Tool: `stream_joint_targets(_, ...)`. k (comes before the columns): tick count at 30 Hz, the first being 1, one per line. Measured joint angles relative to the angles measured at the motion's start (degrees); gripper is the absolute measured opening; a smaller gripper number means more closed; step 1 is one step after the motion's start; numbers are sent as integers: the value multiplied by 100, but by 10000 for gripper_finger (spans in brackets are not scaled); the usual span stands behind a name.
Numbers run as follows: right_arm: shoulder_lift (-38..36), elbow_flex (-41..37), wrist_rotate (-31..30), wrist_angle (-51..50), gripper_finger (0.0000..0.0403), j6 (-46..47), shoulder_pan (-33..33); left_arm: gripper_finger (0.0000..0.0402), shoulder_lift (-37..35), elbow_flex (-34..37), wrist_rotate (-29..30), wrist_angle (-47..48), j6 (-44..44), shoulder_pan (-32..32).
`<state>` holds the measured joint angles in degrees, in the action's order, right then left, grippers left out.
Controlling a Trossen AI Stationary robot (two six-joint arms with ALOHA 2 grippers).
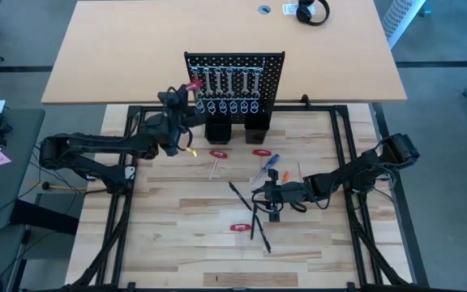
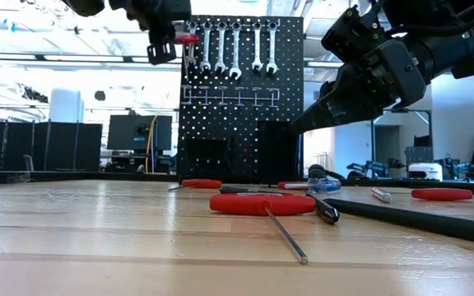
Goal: Hang tools onto peg board
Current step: Hang the allen wrench on the peg board
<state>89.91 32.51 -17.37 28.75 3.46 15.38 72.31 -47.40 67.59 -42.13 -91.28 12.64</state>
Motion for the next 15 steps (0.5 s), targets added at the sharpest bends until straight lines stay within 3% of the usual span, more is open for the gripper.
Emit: stream_joint_targets(15,0,0,1,1,152,13,0,50,0,0,-238,115,-11,283)
